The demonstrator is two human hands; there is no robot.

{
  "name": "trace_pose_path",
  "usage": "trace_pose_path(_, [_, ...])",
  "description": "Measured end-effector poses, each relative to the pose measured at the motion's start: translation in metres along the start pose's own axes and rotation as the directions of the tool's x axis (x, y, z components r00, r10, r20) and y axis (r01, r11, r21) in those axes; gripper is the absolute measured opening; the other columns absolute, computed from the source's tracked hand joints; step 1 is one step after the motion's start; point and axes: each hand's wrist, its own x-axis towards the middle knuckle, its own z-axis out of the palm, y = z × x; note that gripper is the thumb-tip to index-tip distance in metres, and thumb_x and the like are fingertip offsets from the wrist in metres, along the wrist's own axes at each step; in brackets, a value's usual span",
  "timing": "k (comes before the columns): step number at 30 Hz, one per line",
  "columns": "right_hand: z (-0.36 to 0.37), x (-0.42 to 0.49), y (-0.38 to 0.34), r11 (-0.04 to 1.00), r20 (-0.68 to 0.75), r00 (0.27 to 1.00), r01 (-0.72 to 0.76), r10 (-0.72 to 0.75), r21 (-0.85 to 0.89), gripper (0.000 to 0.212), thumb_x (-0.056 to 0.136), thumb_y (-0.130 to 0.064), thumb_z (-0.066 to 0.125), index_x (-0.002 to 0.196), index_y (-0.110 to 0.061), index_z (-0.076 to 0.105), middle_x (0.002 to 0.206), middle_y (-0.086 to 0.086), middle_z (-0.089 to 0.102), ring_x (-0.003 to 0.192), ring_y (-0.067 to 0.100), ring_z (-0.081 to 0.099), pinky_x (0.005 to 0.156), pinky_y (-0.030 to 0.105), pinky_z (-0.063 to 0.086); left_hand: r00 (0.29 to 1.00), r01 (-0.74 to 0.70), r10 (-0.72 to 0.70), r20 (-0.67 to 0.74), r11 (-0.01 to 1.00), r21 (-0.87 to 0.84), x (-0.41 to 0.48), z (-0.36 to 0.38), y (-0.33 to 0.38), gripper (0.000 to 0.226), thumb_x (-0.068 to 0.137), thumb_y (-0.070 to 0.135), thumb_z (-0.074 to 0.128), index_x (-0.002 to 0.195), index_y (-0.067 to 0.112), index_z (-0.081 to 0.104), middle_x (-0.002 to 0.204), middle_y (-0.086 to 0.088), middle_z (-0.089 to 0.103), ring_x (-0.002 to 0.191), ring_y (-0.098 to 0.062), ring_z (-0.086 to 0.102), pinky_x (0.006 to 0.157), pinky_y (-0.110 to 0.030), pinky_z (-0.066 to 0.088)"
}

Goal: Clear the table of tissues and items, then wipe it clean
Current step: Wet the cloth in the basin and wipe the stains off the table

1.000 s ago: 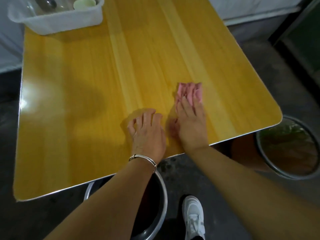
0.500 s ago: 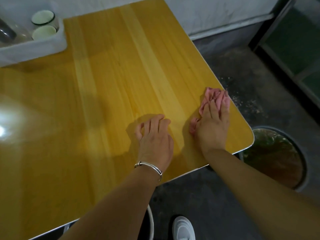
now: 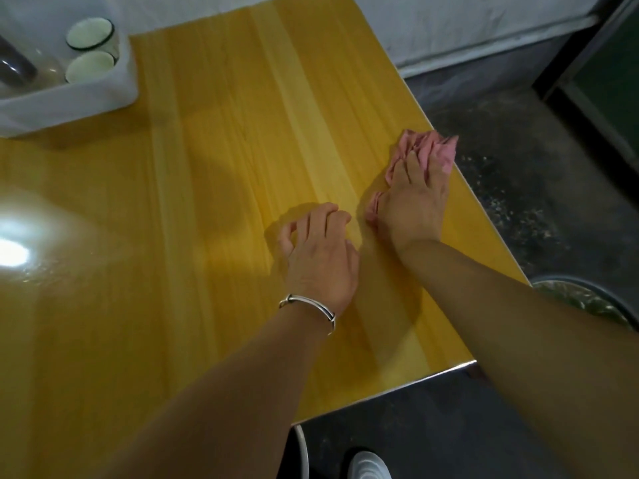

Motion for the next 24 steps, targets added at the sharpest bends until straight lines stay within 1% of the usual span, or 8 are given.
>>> trace_pose_path(4, [0.002, 0.027, -0.008, 0.997, -0.004, 0.998, 0.070, -0.070, -0.011, 0.057, 0.097, -0.025, 0.036, 0.148, -0.009, 0.018, 0.157, 0.006, 0.015, 0.145, 0.032, 0.000, 0.119, 0.043, 0.000, 0.998, 0.069, -0.068, 0.019, 0.997, -0.037, 0.009, 0.000, -0.011, 0.039, 0.076, 0.024, 0.032, 0.105, 0.018, 0.057, 0.114, -0.001, 0.057, 0.106, -0.021, 0.052, 0.097, -0.038, 0.023])
trace_pose_path(8, [0.003, 0.037, -0.021, 0.986, 0.023, 0.986, 0.164, -0.165, 0.017, 0.054, 0.096, -0.024, 0.036, 0.148, -0.011, 0.022, 0.157, 0.004, 0.019, 0.145, 0.030, 0.004, 0.118, 0.042, 0.004, 0.990, 0.141, -0.142, -0.003, 0.989, -0.033, 0.012, -0.003, -0.022, 0.040, 0.073, 0.021, 0.032, 0.104, 0.016, 0.058, 0.114, -0.003, 0.057, 0.105, -0.023, 0.052, 0.095, -0.036, 0.019])
trace_pose_path(11, [0.003, 0.038, -0.034, 0.962, 0.063, 0.960, 0.271, -0.273, 0.041, 0.062, 0.087, -0.032, 0.023, 0.145, -0.010, 0.031, 0.155, 0.004, 0.023, 0.145, 0.029, 0.008, 0.118, 0.039, 0.006, 0.982, 0.190, -0.190, 0.007, 0.981, -0.026, 0.007, -0.005, -0.032, 0.038, 0.074, 0.012, 0.040, 0.108, 0.015, 0.057, 0.117, -0.003, 0.056, 0.108, -0.023, 0.051, 0.097, -0.036, 0.020])
trace_pose_path(15, [0.005, 0.022, -0.063, 0.876, 0.122, 0.868, 0.472, -0.482, 0.102, 0.054, 0.093, -0.024, 0.036, 0.144, -0.008, 0.032, 0.155, 0.006, 0.024, 0.145, 0.029, 0.006, 0.118, 0.039, 0.007, 0.968, 0.243, -0.242, -0.070, 0.970, -0.005, -0.001, -0.013, -0.045, 0.042, 0.068, 0.008, 0.038, 0.106, 0.013, 0.057, 0.112, -0.004, 0.059, 0.101, -0.025, 0.056, 0.091, -0.032, 0.021])
trace_pose_path(17, [0.007, 0.005, -0.082, 0.798, 0.104, 0.793, 0.585, -0.600, 0.145, 0.053, 0.090, -0.022, 0.033, 0.141, -0.004, 0.037, 0.151, 0.012, 0.031, 0.145, 0.028, 0.013, 0.118, 0.040, 0.008, 0.958, 0.279, -0.278, -0.066, 0.960, -0.005, -0.007, -0.020, -0.051, 0.046, 0.067, 0.006, 0.037, 0.108, 0.012, 0.056, 0.115, -0.005, 0.058, 0.105, -0.027, 0.054, 0.094, -0.036, 0.024])
trace_pose_path(19, [0.012, -0.018, -0.100, 0.750, 0.148, 0.740, 0.619, -0.656, 0.232, 0.052, 0.087, -0.019, 0.039, 0.136, -0.002, 0.044, 0.148, 0.015, 0.037, 0.142, 0.035, 0.019, 0.117, 0.042, 0.011, 0.944, 0.327, -0.327, -0.045, 0.945, -0.007, -0.014, -0.030, -0.056, 0.045, 0.070, 0.004, 0.041, 0.112, 0.013, 0.054, 0.120, -0.005, 0.054, 0.111, -0.027, 0.050, 0.098, -0.037, 0.021])
trace_pose_path(22, [0.029, -0.048, -0.113, 0.686, 0.182, 0.667, 0.659, -0.723, 0.308, 0.051, 0.075, -0.024, 0.045, 0.118, -0.002, 0.063, 0.130, 0.017, 0.057, 0.125, 0.046, 0.045, 0.106, 0.057, 0.034, 0.912, 0.411, -0.411, -0.015, 0.912, -0.006, -0.023, -0.046, -0.064, 0.040, 0.078, 0.004, 0.050, 0.117, 0.014, 0.049, 0.127, -0.003, 0.047, 0.122, -0.022, 0.040, 0.104, -0.034, 0.013])
trace_pose_path(24, [0.031, -0.061, -0.112, 0.679, 0.219, 0.645, 0.668, -0.732, 0.302, 0.059, 0.072, -0.032, 0.032, 0.110, -0.004, 0.069, 0.124, 0.016, 0.062, 0.120, 0.047, 0.049, 0.102, 0.057, 0.036, 0.907, 0.420, -0.420, 0.018, 0.907, 0.018, -0.031, -0.056, -0.067, 0.044, 0.077, 0.006, 0.054, 0.120, 0.013, 0.047, 0.129, -0.003, 0.045, 0.125, -0.022, 0.037, 0.105, -0.035, 0.013])
